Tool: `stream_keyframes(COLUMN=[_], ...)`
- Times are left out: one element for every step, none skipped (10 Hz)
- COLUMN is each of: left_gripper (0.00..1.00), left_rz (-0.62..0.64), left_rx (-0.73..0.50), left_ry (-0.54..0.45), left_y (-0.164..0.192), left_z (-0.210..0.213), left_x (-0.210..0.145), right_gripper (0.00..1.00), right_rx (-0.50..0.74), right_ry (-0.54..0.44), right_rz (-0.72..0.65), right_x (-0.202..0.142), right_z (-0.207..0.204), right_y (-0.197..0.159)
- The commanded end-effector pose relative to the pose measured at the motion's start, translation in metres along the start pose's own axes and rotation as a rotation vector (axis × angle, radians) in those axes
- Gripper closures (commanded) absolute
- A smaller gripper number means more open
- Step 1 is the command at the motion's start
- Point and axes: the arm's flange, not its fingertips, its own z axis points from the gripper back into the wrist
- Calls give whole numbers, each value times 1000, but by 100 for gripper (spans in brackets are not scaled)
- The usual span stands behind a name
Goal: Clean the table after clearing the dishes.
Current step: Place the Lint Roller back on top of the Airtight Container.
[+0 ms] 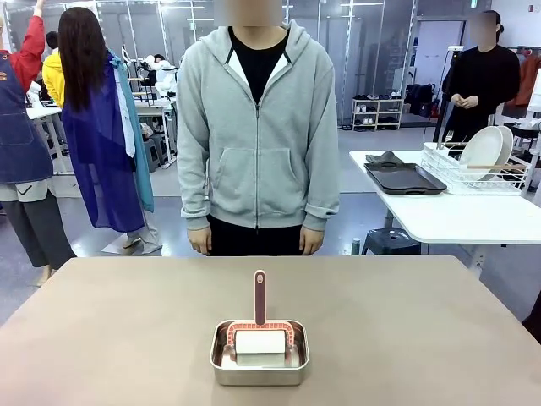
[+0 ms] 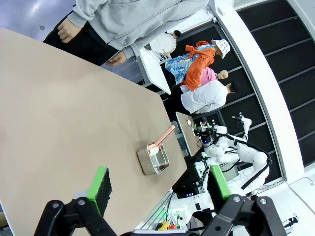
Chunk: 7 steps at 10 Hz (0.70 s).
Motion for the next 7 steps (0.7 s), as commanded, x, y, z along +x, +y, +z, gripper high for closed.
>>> stream_keyframes(left_gripper=[0, 0, 0, 0, 0, 0, 0], left_rz=[-1, -1, -1, -1, -1, -1, -1], left_rx=[-4, -4, -4, -4, -4, -4, -4], left_ry=[9, 9, 9, 9, 9, 9, 9], left_y=[-4, -4, -4, -4, -4, -4, -4], left_z=[4, 4, 4, 4, 4, 4, 4], left_x=[-1, -1, -1, -1, -1, -1, -1], right_gripper=[0, 0, 0, 0, 0, 0, 0], right_rx=[6, 6, 6, 6, 6, 6, 6], right_ry=[-9, -9, -9, -9, -9, -9, -9], right_rz=[-2, -2, -2, -2, -2, -2, -2], right_x=[-1, -1, -1, -1, -1, -1, -1], right_z=[5, 5, 5, 5, 5, 5, 5], right_y=[1, 1, 1, 1, 1, 1, 1])
